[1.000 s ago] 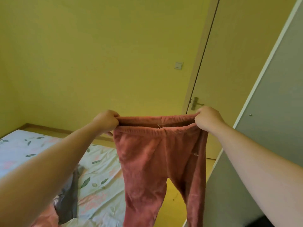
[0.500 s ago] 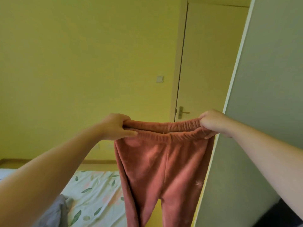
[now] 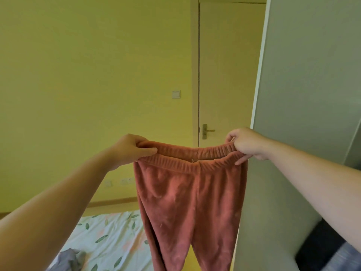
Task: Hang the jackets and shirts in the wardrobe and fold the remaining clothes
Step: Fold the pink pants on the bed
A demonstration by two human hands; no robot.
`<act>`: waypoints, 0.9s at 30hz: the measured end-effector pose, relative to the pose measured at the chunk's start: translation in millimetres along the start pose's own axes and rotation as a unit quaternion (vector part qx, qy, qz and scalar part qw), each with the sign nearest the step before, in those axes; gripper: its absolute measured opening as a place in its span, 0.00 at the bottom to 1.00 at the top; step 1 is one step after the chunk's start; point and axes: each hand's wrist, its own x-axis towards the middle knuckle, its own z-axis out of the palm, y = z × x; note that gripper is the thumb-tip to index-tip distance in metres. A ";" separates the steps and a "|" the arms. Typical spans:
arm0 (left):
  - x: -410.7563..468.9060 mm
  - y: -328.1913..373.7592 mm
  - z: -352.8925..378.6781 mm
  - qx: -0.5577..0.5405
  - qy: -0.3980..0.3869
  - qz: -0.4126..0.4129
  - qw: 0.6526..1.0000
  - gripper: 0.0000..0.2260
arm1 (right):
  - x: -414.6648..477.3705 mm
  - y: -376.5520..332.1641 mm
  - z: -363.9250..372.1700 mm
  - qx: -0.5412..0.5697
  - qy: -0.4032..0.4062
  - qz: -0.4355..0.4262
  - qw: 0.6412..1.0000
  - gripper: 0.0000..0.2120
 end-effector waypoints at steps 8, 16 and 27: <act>2.2 -3.9 -3.1 0.099 0.029 0.021 0.994 0.11 | -14.1 -12.6 -6.6 -0.229 -0.062 -0.107 0.966 0.15; 9.5 6.6 -0.2 0.105 0.082 0.090 0.987 0.04 | -11.2 -17.1 -7.7 -0.288 -0.018 -0.178 0.941 0.21; 13.3 27.7 11.7 0.052 0.058 0.138 0.987 0.09 | -29.7 -22.1 -18.4 -0.518 0.043 -0.266 0.812 0.06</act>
